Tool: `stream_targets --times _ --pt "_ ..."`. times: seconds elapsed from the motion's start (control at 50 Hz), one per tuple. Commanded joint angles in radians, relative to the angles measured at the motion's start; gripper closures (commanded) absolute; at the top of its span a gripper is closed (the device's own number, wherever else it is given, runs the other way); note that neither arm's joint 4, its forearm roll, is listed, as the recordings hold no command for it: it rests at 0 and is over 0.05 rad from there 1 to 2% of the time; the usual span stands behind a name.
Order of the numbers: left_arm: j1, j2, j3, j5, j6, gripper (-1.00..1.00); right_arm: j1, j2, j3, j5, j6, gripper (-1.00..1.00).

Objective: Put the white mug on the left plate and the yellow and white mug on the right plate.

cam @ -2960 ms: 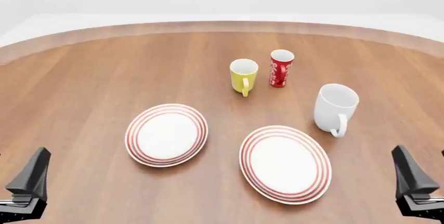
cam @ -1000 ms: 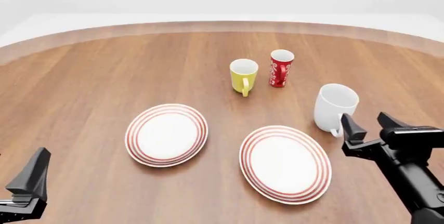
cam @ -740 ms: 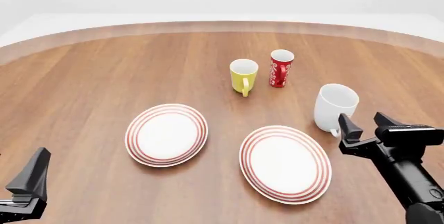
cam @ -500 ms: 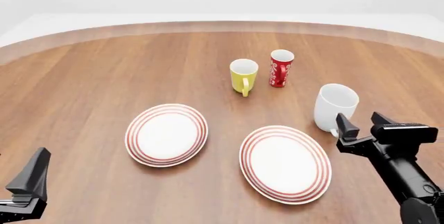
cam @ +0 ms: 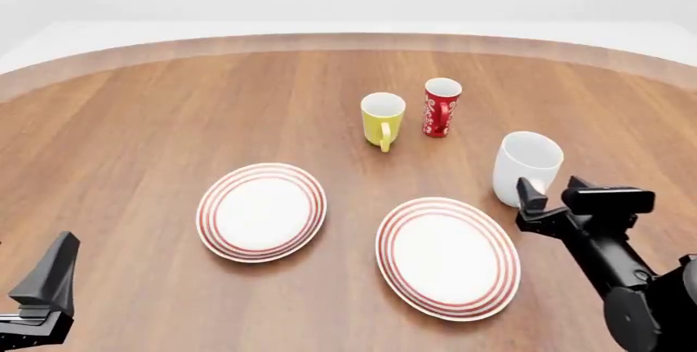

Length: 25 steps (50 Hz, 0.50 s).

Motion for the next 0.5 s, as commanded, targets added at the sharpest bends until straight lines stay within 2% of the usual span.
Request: stream_targets --times 0.02,0.5 --pt "0.0 0.0 0.0 0.0 0.0 -1.0 -0.003 0.053 -0.028 -0.005 0.002 -1.0" --pt "0.0 0.0 0.0 0.0 0.0 -1.0 -0.015 0.127 -0.064 -0.007 0.011 -1.0"
